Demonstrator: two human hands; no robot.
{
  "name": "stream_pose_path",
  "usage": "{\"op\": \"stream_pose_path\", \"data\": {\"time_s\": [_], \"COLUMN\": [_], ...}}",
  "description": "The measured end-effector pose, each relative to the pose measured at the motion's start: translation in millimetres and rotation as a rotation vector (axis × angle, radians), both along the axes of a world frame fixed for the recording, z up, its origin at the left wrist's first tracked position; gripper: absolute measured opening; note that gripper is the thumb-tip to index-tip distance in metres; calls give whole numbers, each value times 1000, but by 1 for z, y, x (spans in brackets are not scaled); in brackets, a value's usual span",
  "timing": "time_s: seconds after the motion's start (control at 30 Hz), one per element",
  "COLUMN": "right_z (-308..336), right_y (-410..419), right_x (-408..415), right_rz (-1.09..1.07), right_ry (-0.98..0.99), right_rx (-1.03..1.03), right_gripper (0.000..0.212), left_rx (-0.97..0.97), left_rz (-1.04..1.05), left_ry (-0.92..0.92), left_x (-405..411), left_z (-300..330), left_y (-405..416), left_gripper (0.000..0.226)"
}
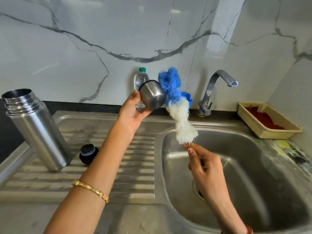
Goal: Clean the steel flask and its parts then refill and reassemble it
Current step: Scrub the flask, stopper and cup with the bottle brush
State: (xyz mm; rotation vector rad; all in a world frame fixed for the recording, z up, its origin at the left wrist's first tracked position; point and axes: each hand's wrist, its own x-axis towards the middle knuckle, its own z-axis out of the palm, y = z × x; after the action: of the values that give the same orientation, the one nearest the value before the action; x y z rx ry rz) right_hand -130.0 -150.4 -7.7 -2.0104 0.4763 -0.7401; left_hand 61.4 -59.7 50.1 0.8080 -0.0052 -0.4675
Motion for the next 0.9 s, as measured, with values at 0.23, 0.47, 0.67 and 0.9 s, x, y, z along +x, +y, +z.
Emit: {"op": "stream_pose_path", "data": {"time_s": [0.23, 0.47, 0.67, 0.9], "right_z": [-7, -11, 1, 4], "right_y": [-1, 8, 7, 3], "right_x": [6, 8, 3, 6], "right_rz": [-55, -97, -27, -49], "right_ry": [52, -5, 7, -5], "right_rx": [-42, -98, -82, -20], "right_gripper": [22, 18, 20, 21], "left_rx": [450, 567, 491, 510], "left_rz": [324, 446, 459, 416], "left_ry": [-416, -703, -681, -740], "left_x": [13, 16, 26, 9], "left_z": [-6, 0, 13, -6], "left_y": [-7, -3, 0, -8], "left_gripper": [16, 4, 7, 16]}}
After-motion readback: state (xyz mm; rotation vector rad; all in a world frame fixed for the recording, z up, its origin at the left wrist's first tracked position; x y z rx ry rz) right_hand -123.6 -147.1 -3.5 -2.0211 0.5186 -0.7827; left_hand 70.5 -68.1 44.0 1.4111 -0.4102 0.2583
